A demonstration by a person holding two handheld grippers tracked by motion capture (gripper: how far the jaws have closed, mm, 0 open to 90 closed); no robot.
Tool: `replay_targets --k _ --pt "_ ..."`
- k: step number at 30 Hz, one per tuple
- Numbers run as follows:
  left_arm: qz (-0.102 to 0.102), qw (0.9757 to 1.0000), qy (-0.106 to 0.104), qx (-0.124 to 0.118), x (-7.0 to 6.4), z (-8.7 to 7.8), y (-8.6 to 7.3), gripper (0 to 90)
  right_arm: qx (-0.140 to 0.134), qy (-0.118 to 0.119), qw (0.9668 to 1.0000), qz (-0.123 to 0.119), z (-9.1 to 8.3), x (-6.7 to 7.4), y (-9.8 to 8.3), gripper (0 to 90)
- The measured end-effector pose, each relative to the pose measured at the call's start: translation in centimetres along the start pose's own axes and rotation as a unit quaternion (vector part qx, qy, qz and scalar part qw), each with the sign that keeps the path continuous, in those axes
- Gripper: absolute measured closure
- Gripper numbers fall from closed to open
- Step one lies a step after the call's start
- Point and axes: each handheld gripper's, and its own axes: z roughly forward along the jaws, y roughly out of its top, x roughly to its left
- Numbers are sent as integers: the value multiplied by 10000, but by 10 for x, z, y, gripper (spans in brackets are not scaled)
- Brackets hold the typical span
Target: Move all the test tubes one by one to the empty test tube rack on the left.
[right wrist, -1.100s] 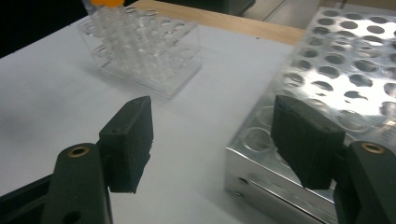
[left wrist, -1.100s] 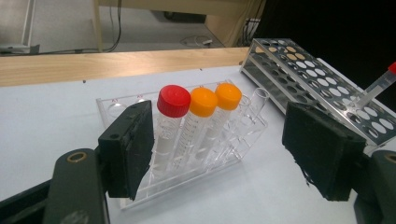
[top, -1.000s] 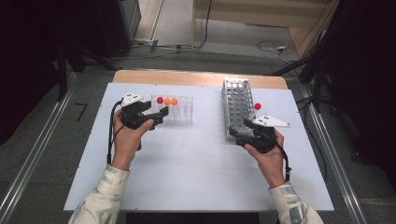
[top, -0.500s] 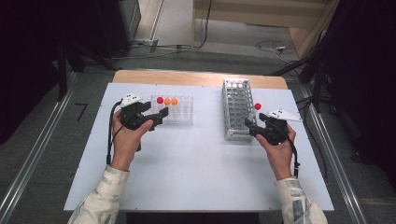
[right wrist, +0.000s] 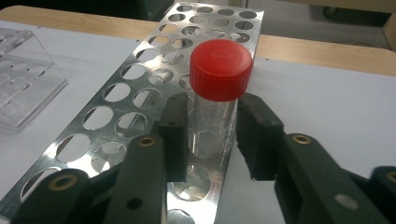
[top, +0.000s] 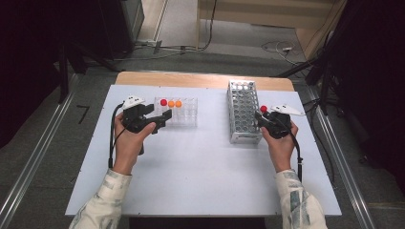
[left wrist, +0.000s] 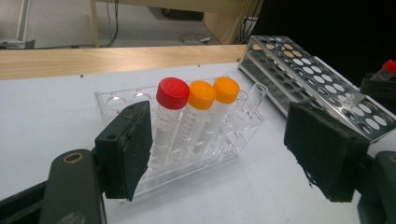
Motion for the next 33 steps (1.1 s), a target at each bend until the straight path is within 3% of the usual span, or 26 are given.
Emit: replay_targets --k 8,21,26,33 --pt "13 10000 -10 19 0 1 0 244 -59 41 10000 9 -3 -1 7 708" --pt "26 10000 -11 23 -1 0 -1 243 -354 93 9992 -172 -38 6 46 709" --pt "37 10000 -18 -6 -3 0 0 244 -334 295 9987 -258 -46 17 47 709" --pt "57 9999 -79 -64 -7 -3 2 244 -332 664 9964 -412 -45 43 45 709"
